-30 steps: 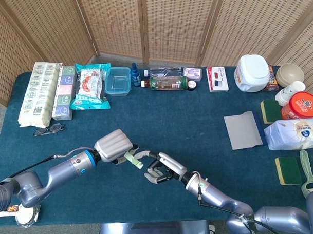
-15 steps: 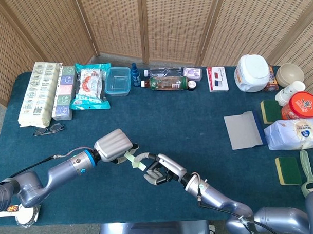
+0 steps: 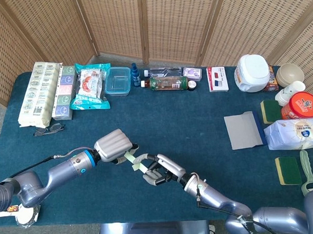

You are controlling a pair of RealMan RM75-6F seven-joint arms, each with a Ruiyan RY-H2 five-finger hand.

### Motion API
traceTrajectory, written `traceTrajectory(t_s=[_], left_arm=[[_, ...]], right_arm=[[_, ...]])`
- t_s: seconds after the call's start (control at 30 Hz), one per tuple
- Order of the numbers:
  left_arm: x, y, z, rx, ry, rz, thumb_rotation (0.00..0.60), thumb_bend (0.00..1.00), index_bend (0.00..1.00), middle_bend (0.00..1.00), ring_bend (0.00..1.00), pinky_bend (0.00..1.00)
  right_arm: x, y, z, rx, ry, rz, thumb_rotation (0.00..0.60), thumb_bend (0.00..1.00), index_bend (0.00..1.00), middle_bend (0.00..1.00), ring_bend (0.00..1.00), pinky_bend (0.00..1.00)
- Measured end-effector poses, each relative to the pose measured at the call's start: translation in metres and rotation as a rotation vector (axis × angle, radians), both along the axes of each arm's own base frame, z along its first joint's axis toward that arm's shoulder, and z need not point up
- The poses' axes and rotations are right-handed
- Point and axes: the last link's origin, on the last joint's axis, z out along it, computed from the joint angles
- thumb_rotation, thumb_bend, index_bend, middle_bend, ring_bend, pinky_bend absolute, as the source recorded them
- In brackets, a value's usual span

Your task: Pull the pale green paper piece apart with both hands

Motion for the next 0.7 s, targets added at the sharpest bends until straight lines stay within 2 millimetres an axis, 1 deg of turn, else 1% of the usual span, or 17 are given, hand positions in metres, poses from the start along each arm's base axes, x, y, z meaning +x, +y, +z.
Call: traceTrajectory(t_s=[0.13,0.7], left_arm=[[-0.0003,-0.0017,-0.0013,-0.007,0.002,-0.003,0.600,0.47,0.71,1.00,1.00,1.00],[-0.0039,-0.0021,-0.0019,-0.013,0.009,-0.001,0.600,0.47,0.71,1.00,1.00,1.00]], right_arm=[[0.0002,-0.0004,-0.0013,0.004,0.005,0.000,0.600,0.47,0.23,0.90,0.88,0.84],[-0.0024,-0.0041,-0.0040,0.008,0.009,-0.018,0.600,0.47,0.19,0.90,0.88,0.84]])
